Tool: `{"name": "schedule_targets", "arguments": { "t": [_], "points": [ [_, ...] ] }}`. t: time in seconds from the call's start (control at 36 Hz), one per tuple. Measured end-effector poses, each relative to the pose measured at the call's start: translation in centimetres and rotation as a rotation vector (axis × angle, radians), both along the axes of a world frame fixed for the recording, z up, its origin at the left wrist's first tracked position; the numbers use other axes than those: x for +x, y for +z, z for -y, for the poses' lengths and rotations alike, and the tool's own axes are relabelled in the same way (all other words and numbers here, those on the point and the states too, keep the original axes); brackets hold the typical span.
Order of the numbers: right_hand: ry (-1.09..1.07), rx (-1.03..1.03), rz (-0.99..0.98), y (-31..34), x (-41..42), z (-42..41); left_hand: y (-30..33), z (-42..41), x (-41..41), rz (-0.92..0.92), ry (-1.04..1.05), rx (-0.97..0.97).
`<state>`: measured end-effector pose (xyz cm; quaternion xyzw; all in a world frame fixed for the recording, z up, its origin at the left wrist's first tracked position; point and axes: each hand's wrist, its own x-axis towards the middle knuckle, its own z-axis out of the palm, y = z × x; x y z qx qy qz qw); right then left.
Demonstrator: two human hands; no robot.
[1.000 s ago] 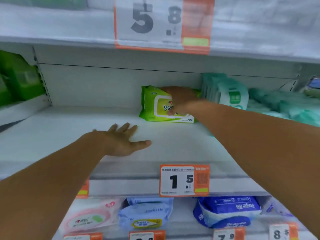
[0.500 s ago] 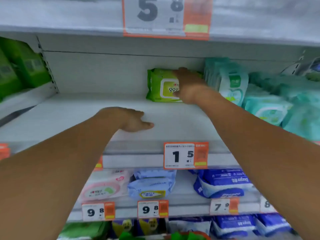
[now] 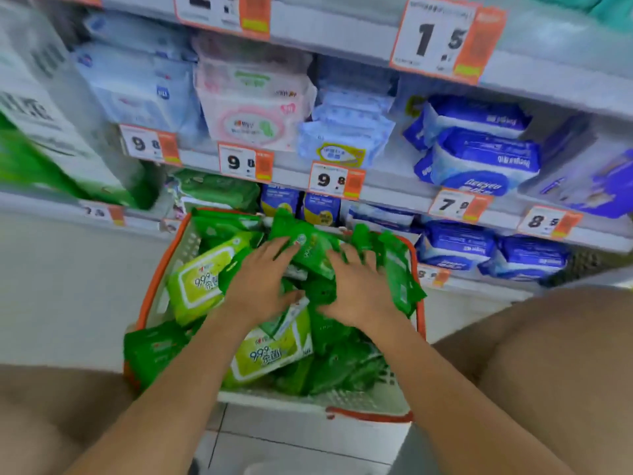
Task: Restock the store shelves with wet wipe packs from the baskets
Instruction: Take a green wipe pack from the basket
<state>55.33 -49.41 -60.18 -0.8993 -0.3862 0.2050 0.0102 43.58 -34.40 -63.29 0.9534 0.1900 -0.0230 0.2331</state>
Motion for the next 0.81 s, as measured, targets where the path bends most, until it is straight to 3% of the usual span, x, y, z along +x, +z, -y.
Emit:
{"name": "schedule_targets", "arguments": {
  "t": [0.08,0.14,0.22,0.31,0.39,0.5,0.58,0.69,0.81],
  "points": [
    [-0.01,-0.019,0.008,0.3,-0.9,-1.0,1.6,-0.6,-0.1,0.099,0.08,-0.061],
    [0.0,0.058,0.018,0.4,-1.1,-1.6,2.8,-1.8,-0.5,0.118,0.183,0.044],
    [0.082,0.156,-0.072,0.6,-2.1,-2.8,4.2,-4.4,-2.3,-0.157,0.374,0.092],
    [0.164,0.101,-0.042,0.1,-3.5,-3.8,4.0,-5.6,-4.1,-0.316,0.412,-0.187],
    [0.141,0.117,-0.043,-0.6,-4.0,-4.0,3.1,-4.8,-4.7,-0.225,0.463,-0.367],
    [-0.049,0.352,-0.099,-0.4,-2.0,-3.8,1.8,-3.5,-4.5,-0.094,0.545,-0.516],
    [-0.015,0.227,0.018,0.3,0.6,-4.3,1.4,-3.3,-4.6,0.036,0.715,-0.805],
    [-0.073,0.17,-0.29,0.1,2.1,-5.0,1.6,-3.8,-4.3,0.231,0.968,-1.241],
    [-0.224,0.349,-0.3,-0.8,2.2,-4.7,1.5,-4.6,-4.0,0.352,1.043,-1.292]
  ]
}}
